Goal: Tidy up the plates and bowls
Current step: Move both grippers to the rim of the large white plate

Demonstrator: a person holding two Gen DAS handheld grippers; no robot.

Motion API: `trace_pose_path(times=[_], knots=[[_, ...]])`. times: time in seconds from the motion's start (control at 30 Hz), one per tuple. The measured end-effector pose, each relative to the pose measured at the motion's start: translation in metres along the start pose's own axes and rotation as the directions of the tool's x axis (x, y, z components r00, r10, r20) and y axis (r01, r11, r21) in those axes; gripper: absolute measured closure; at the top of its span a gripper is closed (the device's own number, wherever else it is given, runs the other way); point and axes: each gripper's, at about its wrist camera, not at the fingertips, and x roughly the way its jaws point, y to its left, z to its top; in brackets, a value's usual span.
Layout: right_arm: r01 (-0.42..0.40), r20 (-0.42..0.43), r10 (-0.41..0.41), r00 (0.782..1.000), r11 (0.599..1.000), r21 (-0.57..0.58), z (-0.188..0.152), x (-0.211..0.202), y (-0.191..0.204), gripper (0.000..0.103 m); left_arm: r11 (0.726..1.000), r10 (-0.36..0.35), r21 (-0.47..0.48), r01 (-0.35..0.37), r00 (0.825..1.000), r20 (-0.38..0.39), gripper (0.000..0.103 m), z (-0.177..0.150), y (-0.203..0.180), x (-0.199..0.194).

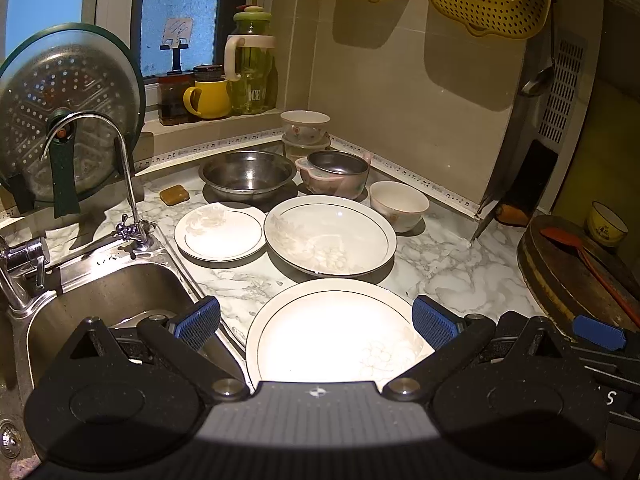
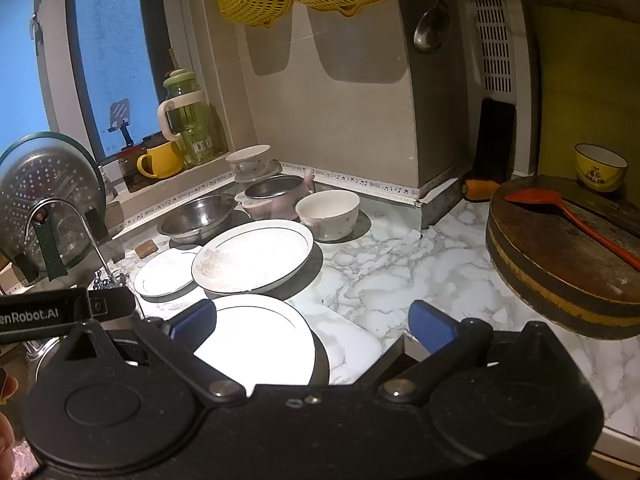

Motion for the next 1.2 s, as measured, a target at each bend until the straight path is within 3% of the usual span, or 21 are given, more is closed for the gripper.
trace_pose_path(times=[1.2], knots=[[-0.035, 0.048, 0.035, 0.998, 0.999, -0.014, 0.0064, 0.0034, -0.0017, 0.000, 1.000, 0.004, -0.009, -0.004, 1.000, 0.015, 0.000, 0.0068, 0.0003, -0.0015]])
